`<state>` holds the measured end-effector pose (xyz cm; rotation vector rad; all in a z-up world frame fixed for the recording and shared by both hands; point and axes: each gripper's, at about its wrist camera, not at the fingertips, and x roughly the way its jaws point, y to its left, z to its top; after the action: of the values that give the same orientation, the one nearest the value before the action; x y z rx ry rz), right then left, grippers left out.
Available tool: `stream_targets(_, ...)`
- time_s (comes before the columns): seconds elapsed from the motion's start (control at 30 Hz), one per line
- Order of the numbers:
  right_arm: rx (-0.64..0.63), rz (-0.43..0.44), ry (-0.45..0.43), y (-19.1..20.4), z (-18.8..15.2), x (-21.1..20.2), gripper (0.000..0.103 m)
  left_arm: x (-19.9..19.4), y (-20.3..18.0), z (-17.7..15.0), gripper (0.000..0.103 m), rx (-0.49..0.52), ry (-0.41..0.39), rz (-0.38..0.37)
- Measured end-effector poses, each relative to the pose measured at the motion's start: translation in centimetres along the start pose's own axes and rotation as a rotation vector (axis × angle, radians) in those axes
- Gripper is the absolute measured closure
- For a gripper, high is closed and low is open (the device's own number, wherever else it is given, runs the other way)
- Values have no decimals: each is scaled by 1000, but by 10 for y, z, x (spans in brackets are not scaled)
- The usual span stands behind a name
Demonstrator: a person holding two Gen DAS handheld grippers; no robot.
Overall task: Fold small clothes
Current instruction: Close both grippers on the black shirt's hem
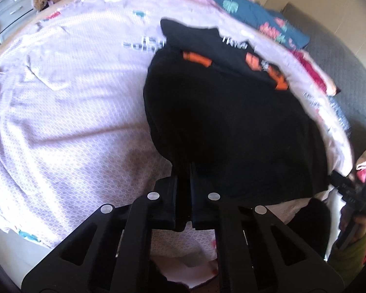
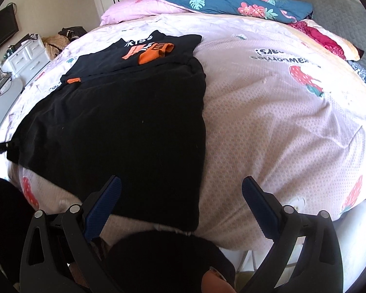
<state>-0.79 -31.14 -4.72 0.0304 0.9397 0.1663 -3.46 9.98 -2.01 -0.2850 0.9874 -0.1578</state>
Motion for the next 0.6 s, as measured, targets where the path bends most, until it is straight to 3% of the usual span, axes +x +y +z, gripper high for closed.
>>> stream_targets(0.13, -3, 45, 7, -4, -9, -4, 6, -14, 0, 1, 101, 32, -36, 24)
stream_targets(0.23, -6, 72, 26, -3, -13, -2, 27, -17, 8, 1, 101, 12, -32, 25)
stream_targets(0.3, -6, 68, 41, -3, -13, 3, 31, -16, 12, 1, 101, -7, -23, 13)
stream_targets(0.47, -27, 48, 54, 1, -15, 9, 69, -9, 10, 0, 100, 3, 5, 15)
stream_targets(0.53, -50, 34, 49, 3, -15, 6, 82, -6, 11, 1, 79, -2, 13, 32)
stream_targets(0.57, -64, 21, 45, 4, -15, 5, 92, -5, 12, 1, 60, -8, 14, 31)
stream_targets(0.6, -69, 16, 38, 5, -15, 3, 94, -4, 14, 1, 56, -18, 18, 29)
